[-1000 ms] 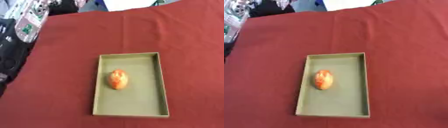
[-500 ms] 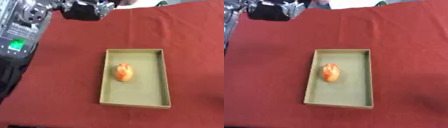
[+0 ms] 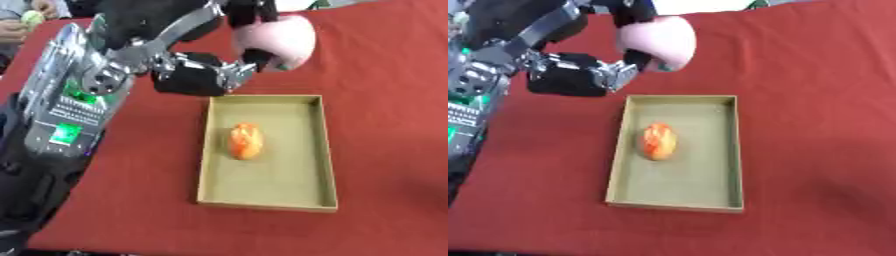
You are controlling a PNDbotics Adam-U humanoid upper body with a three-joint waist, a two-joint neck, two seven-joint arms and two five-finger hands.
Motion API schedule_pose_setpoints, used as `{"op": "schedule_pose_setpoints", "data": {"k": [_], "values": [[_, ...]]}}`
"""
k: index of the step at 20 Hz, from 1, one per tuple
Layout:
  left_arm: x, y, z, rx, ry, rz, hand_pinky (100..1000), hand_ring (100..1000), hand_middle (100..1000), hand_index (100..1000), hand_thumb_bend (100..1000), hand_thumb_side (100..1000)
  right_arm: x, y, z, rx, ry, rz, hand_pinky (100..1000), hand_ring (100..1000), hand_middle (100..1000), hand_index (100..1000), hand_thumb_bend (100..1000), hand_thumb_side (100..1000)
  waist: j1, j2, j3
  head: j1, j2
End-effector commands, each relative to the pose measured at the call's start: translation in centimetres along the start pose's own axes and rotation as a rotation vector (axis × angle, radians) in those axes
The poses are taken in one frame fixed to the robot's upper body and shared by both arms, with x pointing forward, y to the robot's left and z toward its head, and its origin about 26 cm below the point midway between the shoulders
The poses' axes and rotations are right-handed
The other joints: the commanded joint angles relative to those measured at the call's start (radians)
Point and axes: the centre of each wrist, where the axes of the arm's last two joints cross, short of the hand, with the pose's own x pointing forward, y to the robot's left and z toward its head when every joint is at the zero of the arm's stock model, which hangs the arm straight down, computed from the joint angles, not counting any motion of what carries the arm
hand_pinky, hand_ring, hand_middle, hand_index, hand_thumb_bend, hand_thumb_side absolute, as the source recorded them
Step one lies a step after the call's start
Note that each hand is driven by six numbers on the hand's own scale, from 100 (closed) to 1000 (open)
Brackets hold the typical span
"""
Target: Pick up objects on the table and place them in the box.
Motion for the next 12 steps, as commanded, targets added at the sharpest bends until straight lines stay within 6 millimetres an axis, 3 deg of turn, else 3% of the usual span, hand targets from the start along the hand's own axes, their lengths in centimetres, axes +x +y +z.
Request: {"op": "schedule_pose_setpoints", "data": {"k": [1, 12], "values": [[0.3, -0.8, -0.4, -0.042, -0.029, 0.002, 504, 435, 387, 583, 100, 100, 0.5, -0.2, -0.8, -0.007, -0.037, 0.000, 639, 852, 553, 743, 244, 813, -0.010, -0.017, -0.001, -0.005, -0.001], [0.0, -6.6, -1.0, -0.270, -0.083, 0.077, 530, 456, 408, 599, 100, 100, 0.5, -0.1, -0.7, -0.009, -0.026, 0.002, 636, 858, 549, 740, 250, 816, -0.005, -0.015, -0.010, -0.012, -0.002]]}}
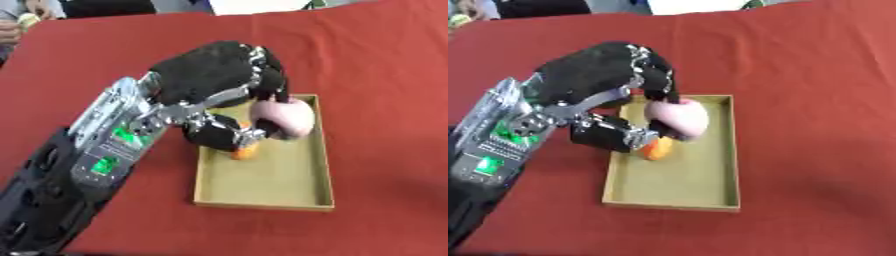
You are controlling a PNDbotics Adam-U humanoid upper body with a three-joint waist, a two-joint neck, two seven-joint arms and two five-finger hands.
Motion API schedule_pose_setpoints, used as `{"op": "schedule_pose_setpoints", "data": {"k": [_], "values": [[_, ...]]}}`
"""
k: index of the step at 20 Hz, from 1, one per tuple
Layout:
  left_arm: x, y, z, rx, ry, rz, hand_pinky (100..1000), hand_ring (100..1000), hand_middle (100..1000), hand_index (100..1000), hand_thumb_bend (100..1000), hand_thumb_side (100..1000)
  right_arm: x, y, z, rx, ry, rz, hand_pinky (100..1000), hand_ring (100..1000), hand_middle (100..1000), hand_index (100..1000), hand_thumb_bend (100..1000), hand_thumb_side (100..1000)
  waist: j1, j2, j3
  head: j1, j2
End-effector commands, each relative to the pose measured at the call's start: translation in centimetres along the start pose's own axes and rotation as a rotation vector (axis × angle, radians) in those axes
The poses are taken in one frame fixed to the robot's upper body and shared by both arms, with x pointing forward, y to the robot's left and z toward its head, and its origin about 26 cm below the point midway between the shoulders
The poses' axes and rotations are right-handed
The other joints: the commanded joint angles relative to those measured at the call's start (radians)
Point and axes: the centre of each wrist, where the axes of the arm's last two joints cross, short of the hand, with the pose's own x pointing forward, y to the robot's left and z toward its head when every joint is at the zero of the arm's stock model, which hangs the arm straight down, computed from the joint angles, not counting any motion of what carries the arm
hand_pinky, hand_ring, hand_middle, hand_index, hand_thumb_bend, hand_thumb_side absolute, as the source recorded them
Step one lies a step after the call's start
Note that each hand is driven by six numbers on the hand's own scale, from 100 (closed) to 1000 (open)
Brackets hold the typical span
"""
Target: Pick up objects on the table and place them in the box.
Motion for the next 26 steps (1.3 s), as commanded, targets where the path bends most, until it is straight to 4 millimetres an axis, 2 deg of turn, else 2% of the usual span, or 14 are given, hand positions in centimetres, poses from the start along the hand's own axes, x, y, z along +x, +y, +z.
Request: {"op": "schedule_pose_setpoints", "data": {"k": [1, 8, 12, 16, 19, 24, 26], "values": [[-0.1, -0.3, -0.4, -0.019, -0.018, -0.002, 535, 462, 415, 603, 100, 100, 0.5, -0.1, -0.7, -0.006, -0.032, -0.005, 636, 859, 549, 740, 250, 817, -0.006, -0.015, -0.001, -0.004, -0.002], [-0.4, -2.1, -1.0, -0.125, -0.010, -0.049, 591, 521, 507, 650, 199, 100, 0.5, 0.0, -0.7, -0.005, -0.028, -0.006, 635, 860, 549, 739, 253, 817, -0.006, -0.014, -0.001, 0.000, -0.001], [-0.5, -2.4, -1.0, -0.149, -0.002, -0.064, 639, 568, 553, 690, 256, 100, 0.5, 0.0, -0.7, -0.008, -0.026, -0.006, 635, 860, 550, 739, 253, 818, -0.006, -0.014, 0.000, 0.000, -0.001], [-0.6, -2.6, -1.0, -0.181, 0.004, -0.073, 738, 691, 651, 793, 366, 309, 0.5, -0.1, -0.6, -0.009, -0.023, -0.005, 634, 860, 550, 739, 255, 819, -0.006, -0.015, 0.000, -0.001, -0.002], [-0.7, -2.3, -0.8, -0.173, 0.011, -0.080, 763, 745, 701, 836, 433, 426, 0.5, -0.1, -0.6, -0.010, -0.021, -0.004, 634, 860, 550, 739, 255, 819, -0.006, -0.016, 0.001, -0.002, 0.000], [-0.7, -1.0, -0.1, -0.096, 0.031, -0.073, 766, 748, 703, 842, 438, 495, 0.4, -0.2, -0.6, -0.013, -0.022, -0.001, 636, 860, 553, 739, 255, 818, -0.006, -0.020, 0.006, -0.003, 0.001], [-0.6, -0.2, 0.3, -0.046, 0.035, -0.064, 761, 741, 694, 836, 417, 483, 0.4, -0.2, -0.6, -0.013, -0.024, -0.001, 636, 860, 554, 740, 254, 817, -0.006, -0.022, 0.008, -0.004, 0.001]]}}
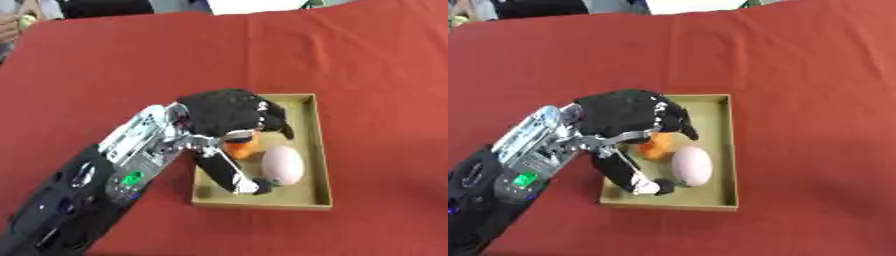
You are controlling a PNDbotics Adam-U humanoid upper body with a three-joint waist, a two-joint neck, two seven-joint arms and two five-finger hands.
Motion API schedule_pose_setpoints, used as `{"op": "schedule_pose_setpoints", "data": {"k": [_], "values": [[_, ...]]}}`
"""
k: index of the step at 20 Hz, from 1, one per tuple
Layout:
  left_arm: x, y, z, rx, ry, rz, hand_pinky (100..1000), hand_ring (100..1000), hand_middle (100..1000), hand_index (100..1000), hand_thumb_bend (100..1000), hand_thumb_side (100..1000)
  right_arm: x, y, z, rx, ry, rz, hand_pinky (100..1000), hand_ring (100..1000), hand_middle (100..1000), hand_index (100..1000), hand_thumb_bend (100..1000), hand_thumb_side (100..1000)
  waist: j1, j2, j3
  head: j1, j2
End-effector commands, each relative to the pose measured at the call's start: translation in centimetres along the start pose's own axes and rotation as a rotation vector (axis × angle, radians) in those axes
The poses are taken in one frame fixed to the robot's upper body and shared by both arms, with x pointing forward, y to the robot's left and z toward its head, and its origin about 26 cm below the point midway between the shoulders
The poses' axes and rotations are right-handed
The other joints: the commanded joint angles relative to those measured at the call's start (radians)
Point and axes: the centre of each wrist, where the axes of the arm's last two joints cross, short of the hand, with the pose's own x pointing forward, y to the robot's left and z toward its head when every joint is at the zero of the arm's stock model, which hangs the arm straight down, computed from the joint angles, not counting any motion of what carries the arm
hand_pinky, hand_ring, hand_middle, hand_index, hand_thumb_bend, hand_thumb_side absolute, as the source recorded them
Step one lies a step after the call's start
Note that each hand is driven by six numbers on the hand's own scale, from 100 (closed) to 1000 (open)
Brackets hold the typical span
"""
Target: Pick up objects on the table and place them in the box.
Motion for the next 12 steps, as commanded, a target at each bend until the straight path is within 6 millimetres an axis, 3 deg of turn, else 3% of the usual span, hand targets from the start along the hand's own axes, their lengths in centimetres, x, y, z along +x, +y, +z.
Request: {"op": "schedule_pose_setpoints", "data": {"k": [1, 4, 6, 7, 12], "values": [[0.0, 2.1, 1.0, 0.107, 0.012, -0.002, 743, 720, 669, 816, 356, 420, 0.4, -0.2, -0.7, -0.012, -0.033, -0.001, 637, 860, 554, 740, 255, 817, -0.007, -0.023, 0.003, -0.002, 0.001], [0.2, 3.8, 2.4, 0.250, 0.030, 0.013, 735, 700, 650, 808, 278, 393, 0.4, -0.2, -0.8, -0.013, -0.036, 0.000, 638, 860, 556, 741, 256, 816, -0.009, -0.025, 0.006, -0.004, -0.002], [0.1, 5.0, 3.8, 0.394, 0.039, 0.056, 743, 694, 639, 811, 130, 342, 0.4, -0.3, -0.8, -0.013, -0.039, 0.002, 638, 860, 556, 740, 260, 813, -0.009, -0.027, 0.009, -0.009, -0.004], [0.1, 5.4, 4.6, 0.462, 0.047, 0.085, 750, 679, 618, 787, 100, 370, 0.4, -0.3, -0.8, -0.012, -0.040, 0.002, 639, 859, 557, 741, 260, 812, -0.009, -0.028, 0.012, -0.011, -0.004], [-2.1, 5.7, 8.2, 0.834, 0.175, 0.262, 772, 663, 604, 769, 100, 501, 0.5, -0.2, -1.1, -0.002, -0.061, -0.005, 643, 860, 562, 746, 225, 804, -0.010, -0.030, 0.028, -0.024, -0.004]]}}
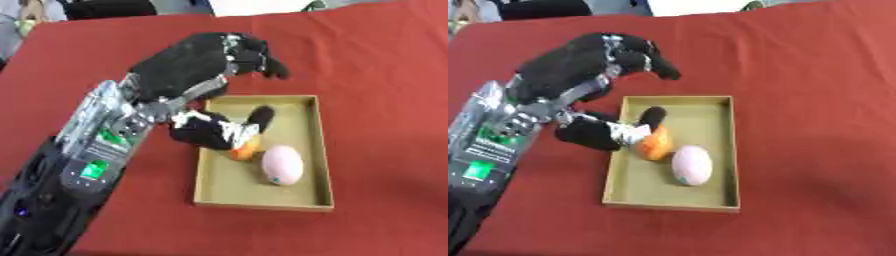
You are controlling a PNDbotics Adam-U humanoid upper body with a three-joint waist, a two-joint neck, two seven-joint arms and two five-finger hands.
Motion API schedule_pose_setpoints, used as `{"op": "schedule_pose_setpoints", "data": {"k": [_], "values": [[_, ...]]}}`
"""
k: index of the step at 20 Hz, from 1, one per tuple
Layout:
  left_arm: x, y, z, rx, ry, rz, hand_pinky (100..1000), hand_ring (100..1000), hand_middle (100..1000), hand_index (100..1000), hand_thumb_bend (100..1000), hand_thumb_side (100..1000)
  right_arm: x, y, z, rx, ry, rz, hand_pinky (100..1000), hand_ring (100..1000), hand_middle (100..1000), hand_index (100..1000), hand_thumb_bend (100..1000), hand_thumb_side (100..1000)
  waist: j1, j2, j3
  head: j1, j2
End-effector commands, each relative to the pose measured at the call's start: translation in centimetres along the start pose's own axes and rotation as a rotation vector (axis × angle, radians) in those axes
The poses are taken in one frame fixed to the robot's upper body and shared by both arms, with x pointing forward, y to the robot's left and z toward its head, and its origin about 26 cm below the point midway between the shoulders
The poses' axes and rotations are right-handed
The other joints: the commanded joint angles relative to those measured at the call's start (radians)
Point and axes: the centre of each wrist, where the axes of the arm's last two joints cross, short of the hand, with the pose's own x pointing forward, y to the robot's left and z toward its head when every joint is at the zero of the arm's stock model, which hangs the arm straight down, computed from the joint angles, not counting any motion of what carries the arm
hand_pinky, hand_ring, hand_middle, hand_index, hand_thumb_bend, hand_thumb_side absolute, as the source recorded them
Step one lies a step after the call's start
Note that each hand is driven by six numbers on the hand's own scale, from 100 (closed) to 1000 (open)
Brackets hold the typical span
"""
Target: Pick up objects on the table and place them in the box.
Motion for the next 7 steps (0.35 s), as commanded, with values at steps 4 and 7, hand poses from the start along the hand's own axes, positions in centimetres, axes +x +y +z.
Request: {"op": "schedule_pose_setpoints", "data": {"k": [4, 7], "values": [[-2.8, 3.8, 3.7, 0.615, 0.175, 0.116, 785, 676, 616, 785, 100, 607, 0.5, -0.2, -1.1, 0.006, -0.091, -0.004, 649, 861, 569, 750, 212, 802, -0.010, -0.013, 0.008, -0.018, -0.018], [-3.9, 4.8, 5.5, 0.866, 0.192, 0.113, 797, 705, 642, 803, 192, 609, 0.5, -0.1, -0.9, 0.012, -0.115, -0.001, 652, 862, 574, 754, 209, 800, -0.013, -0.007, 0.008, -0.022, -0.026]]}}
